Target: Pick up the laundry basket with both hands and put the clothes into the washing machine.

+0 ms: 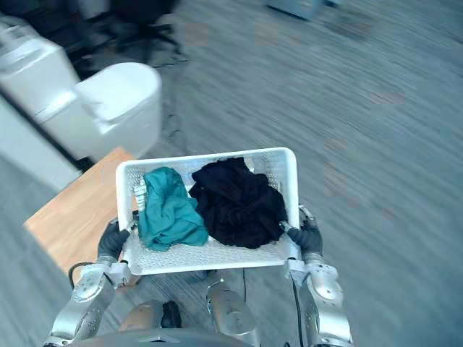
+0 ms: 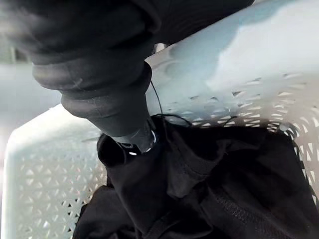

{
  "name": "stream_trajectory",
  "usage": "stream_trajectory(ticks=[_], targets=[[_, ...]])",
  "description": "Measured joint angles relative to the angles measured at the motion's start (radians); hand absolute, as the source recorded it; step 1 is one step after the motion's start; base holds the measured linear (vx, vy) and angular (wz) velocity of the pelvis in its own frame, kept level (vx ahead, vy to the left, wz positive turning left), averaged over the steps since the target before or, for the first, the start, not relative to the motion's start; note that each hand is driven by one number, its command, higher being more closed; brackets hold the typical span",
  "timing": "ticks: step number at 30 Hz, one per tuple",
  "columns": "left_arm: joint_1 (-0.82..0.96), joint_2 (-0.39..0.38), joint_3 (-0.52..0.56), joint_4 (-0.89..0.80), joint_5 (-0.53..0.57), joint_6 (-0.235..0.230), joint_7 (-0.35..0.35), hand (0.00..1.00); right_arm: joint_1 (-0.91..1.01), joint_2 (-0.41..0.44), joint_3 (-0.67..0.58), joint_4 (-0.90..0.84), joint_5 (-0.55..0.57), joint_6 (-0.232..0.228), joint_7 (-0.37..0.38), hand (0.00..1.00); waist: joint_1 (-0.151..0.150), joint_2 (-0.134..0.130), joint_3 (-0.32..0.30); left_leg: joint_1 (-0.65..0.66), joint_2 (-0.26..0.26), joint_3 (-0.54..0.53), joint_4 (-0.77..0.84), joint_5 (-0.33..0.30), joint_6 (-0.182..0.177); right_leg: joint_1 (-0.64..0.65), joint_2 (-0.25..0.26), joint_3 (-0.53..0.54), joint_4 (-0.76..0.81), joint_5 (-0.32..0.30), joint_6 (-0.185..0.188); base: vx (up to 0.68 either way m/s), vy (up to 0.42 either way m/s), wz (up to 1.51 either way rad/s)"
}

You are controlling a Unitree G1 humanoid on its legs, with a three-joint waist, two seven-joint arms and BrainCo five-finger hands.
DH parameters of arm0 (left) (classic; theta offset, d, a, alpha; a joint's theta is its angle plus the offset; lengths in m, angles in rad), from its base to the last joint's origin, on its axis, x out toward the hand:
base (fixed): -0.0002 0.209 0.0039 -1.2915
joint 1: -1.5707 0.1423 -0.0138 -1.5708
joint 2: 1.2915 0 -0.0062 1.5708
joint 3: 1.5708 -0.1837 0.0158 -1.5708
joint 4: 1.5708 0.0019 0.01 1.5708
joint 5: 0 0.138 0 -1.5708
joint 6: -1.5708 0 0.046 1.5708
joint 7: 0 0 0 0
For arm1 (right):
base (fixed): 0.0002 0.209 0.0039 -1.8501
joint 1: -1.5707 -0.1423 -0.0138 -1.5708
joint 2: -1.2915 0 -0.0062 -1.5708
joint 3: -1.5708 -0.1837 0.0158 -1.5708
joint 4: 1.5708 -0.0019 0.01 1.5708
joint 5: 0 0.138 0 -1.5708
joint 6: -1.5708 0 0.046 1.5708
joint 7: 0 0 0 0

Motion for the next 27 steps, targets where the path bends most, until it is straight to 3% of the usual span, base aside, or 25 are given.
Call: stream_trajectory(ticks=[1,2,3,4,5,6,8,10,11,12,13,17,18,19,20,21,22,24,27], targets=[[-0.010,-0.005,-0.002,0.020,0.000,0.012,-0.006,1.00,0.007,0.025,-0.017,0.000,-0.021,0.003,-0.001,1.00,0.005,-0.001,0.001,0.034,0.002,0.075,-0.042,0.010,0.009,-0.022,-0.043,-0.169,0.101,-0.024,-0.042,-0.11,0.157,-2.07],[-0.007,-0.009,-0.002,0.030,0.000,0.020,-0.009,1.00,0.017,0.034,-0.025,0.001,-0.036,0.006,-0.001,1.00,0.009,0.000,0.002,0.065,0.002,0.127,-0.070,0.016,0.013,-0.017,-0.068,-0.268,0.177,-0.047,-0.064,-0.08,0.156,-2.09],[0.011,-0.011,-0.002,0.037,0.007,0.036,-0.012,1.00,0.035,0.041,-0.029,0.004,-0.062,0.019,-0.001,1.00,0.013,0.005,0.002,0.131,0.005,0.216,-0.103,0.017,0.013,0.030,-0.122,-0.409,0.310,-0.117,-0.090,-0.09,0.118,-2.14],[0.016,-0.011,-0.002,0.045,0.028,0.044,-0.026,1.00,0.051,0.049,-0.029,0.005,-0.077,0.022,-0.001,1.00,0.012,0.010,-0.003,0.170,0.007,0.279,-0.114,0.016,0.015,0.086,-0.177,-0.483,0.406,-0.190,-0.086,-0.08,0.088,-1.98],[0.013,-0.011,-0.002,0.049,0.035,0.047,-0.031,1.00,0.057,0.053,-0.029,0.005,-0.077,0.022,-0.001,1.00,0.011,0.014,-0.008,0.178,0.011,0.307,-0.117,0.016,0.016,0.111,-0.202,-0.505,0.438,-0.225,-0.080,-0.11,0.004,-1.78],[-0.006,-0.011,0.001,0.052,0.055,0.052,-0.037,1.00,0.057,0.062,-0.032,0.006,-0.077,0.022,-0.001,1.00,0.014,0.021,-0.020,0.175,0.026,0.370,-0.119,0.016,0.015,0.156,-0.249,-0.537,0.465,-0.282,-0.054,-0.08,-0.042,-1.31],[-0.019,-0.011,0.011,0.055,0.074,0.052,-0.040,1.00,0.042,0.069,-0.031,0.017,-0.077,0.022,-0.002,1.00,0.029,0.019,-0.033,0.166,0.049,0.462,-0.115,0.018,0.010,0.190,-0.295,-0.555,0.430,-0.300,-0.023,-0.10,-0.121,-1.63],[-0.034,-0.009,0.014,0.075,0.088,0.053,-0.040,1.00,0.034,0.078,-0.025,0.025,-0.079,0.026,-0.014,1.00,0.053,0.017,-0.056,0.153,0.077,0.540,-0.113,0.032,-0.015,0.205,-0.313,-0.556,0.330,-0.256,0.018,-0.07,-0.192,-1.53],[-0.043,-0.008,0.022,0.090,0.092,0.053,-0.041,1.00,0.030,0.080,-0.013,0.027,-0.078,0.031,-0.020,1.00,0.061,0.009,-0.060,0.154,0.096,0.581,-0.108,0.043,-0.032,0.220,-0.309,-0.560,0.253,-0.184,0.113,-0.02,-0.204,-0.93],[-0.049,-0.012,0.024,0.104,0.095,0.054,-0.042,1.00,0.028,0.077,-0.011,0.030,-0.078,0.034,-0.020,1.00,0.060,0.014,-0.063,0.152,0.112,0.585,-0.105,0.049,-0.044,0.229,-0.284,-0.552,0.224,-0.164,0.121,0.00,-0.289,-0.93],[-0.054,-0.016,0.025,0.115,0.110,0.059,-0.045,1.00,0.026,0.075,-0.010,0.048,-0.076,0.036,-0.021,1.00,0.058,0.020,-0.067,0.157,0.144,0.583,-0.095,0.063,-0.067,0.245,-0.236,-0.533,0.177,-0.140,0.100,0.01,-0.319,-0.67],[-0.047,-0.027,0.045,0.132,0.129,0.059,-0.047,1.00,0.063,0.069,0.029,0.063,-0.066,0.038,-0.030,1.00,0.062,0.019,-0.079,0.161,0.295,0.572,0.042,0.068,-0.080,0.289,-0.117,-0.488,0.099,-0.122,0.044,0.00,-0.340,-0.62],[-0.036,-0.028,0.051,0.132,0.131,0.059,-0.048,1.00,0.070,0.064,0.037,0.064,-0.059,0.039,-0.031,1.00,0.067,0.020,-0.078,0.155,0.355,0.538,0.128,0.076,-0.064,0.314,-0.079,-0.471,0.081,-0.124,0.025,-0.01,-0.252,-0.51],[-0.020,-0.027,0.057,0.132,0.131,0.059,-0.048,1.00,0.076,0.063,0.049,0.064,-0.056,0.040,-0.033,1.00,0.073,0.018,-0.078,0.125,0.418,0.466,0.245,0.107,0.001,0.343,-0.049,-0.456,0.064,-0.126,0.007,-0.01,-0.248,-0.49],[-0.011,-0.026,0.059,0.132,0.131,0.059,-0.048,1.00,0.080,0.060,0.055,0.064,-0.056,0.040,-0.033,1.00,0.077,0.016,-0.076,0.095,0.440,0.411,0.308,0.134,0.049,0.358,-0.036,-0.444,0.056,-0.129,0.000,-0.02,-0.227,-0.42],[0.003,-0.029,0.058,0.132,0.131,0.059,-0.053,1.00,0.091,0.049,0.059,0.062,-0.056,0.040,-0.033,1.00,0.094,0.009,-0.072,0.023,0.446,0.259,0.406,0.175,0.087,0.384,-0.026,-0.433,0.041,-0.142,-0.014,-0.03,-0.162,-0.28],[0.010,-0.031,0.054,0.132,0.132,0.059,-0.055,1.00,0.098,0.044,0.059,0.061,-0.056,0.040,-0.033,1.00,0.103,0.004,-0.070,-0.013,0.424,0.182,0.426,0.168,0.055,0.387,-0.025,-0.430,0.040,-0.155,-0.015,-0.02,-0.121,-0.31],[0.039,-0.063,0.058,0.131,0.139,0.059,-0.058,1.00,0.098,0.020,0.061,0.059,-0.055,0.041,-0.034,1.00,0.131,0.011,-0.071,-0.117,0.260,-0.036,0.392,0.121,-0.029,0.392,-0.031,-0.394,0.035,-0.162,-0.025,0.07,-0.017,-0.30],[0.080,-0.069,0.084,0.129,0.139,0.059,-0.061,1.00,0.097,0.006,0.097,0.059,-0.037,0.043,-0.032,1.00,0.169,0.015,-0.074,-0.158,0.116,-0.114,0.147,0.104,-0.069,0.413,-0.037,-0.372,0.002,-0.161,-0.026,0.15,0.046,-0.38]])
